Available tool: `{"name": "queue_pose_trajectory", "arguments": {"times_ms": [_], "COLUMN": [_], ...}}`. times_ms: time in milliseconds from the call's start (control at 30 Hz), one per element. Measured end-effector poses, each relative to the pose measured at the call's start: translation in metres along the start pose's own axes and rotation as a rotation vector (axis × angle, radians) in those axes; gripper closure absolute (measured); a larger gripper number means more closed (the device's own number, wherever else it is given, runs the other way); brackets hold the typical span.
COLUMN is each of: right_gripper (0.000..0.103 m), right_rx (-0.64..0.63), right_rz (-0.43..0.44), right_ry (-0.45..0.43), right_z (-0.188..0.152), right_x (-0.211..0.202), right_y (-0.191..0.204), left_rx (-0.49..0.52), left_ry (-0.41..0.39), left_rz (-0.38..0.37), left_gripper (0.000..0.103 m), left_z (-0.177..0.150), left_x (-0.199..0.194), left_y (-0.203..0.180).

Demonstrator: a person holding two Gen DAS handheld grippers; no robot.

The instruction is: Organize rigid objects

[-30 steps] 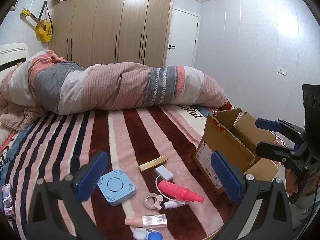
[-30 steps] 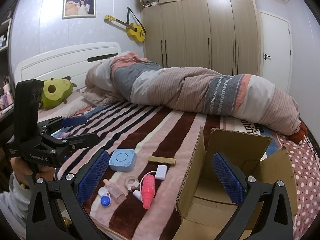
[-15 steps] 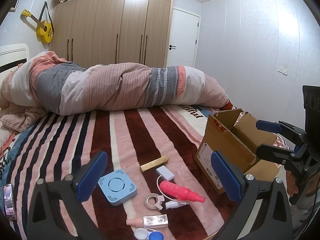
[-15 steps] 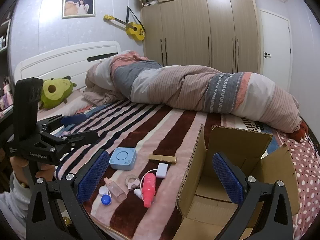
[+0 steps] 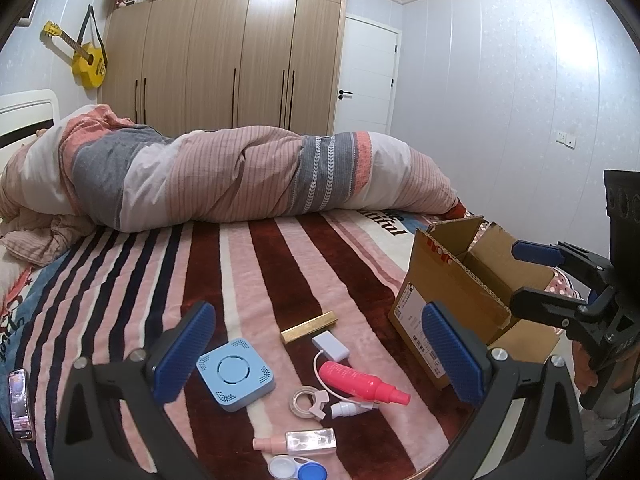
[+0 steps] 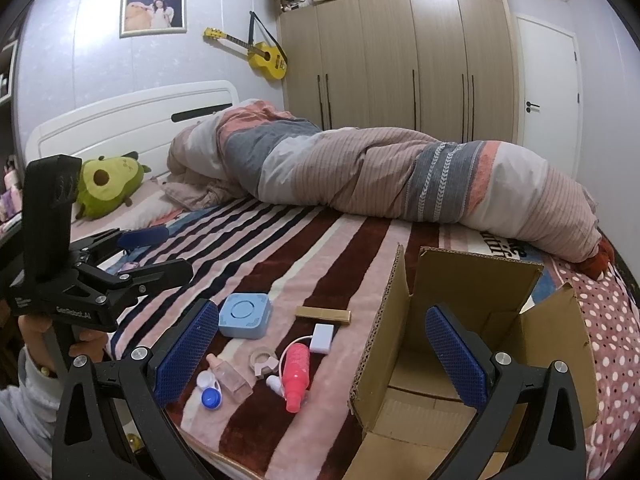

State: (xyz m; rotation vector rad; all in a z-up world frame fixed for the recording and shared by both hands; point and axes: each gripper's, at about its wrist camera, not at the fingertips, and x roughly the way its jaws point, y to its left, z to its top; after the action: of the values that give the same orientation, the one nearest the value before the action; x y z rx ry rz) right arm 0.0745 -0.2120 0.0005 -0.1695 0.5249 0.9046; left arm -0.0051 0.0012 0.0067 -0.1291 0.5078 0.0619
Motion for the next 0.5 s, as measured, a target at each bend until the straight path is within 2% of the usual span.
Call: {"name": "queue_pose_trajectory", "arguments": {"times_ms": [500], "right_gripper": [0.000], "right_rx": [-0.017], "right_rz": [-0.022], "right_ry": [-0.001], "right_z": [0.002], "right_x": [-0.003], "right_y": [0.005], "left_rx": [-0.005], "left_ry": [-0.010], "left_rz": [-0.002], "left_gripper": [0.000], "left_z": [0.001], "left_x": [-0.004], "left_y": [0.010]}}
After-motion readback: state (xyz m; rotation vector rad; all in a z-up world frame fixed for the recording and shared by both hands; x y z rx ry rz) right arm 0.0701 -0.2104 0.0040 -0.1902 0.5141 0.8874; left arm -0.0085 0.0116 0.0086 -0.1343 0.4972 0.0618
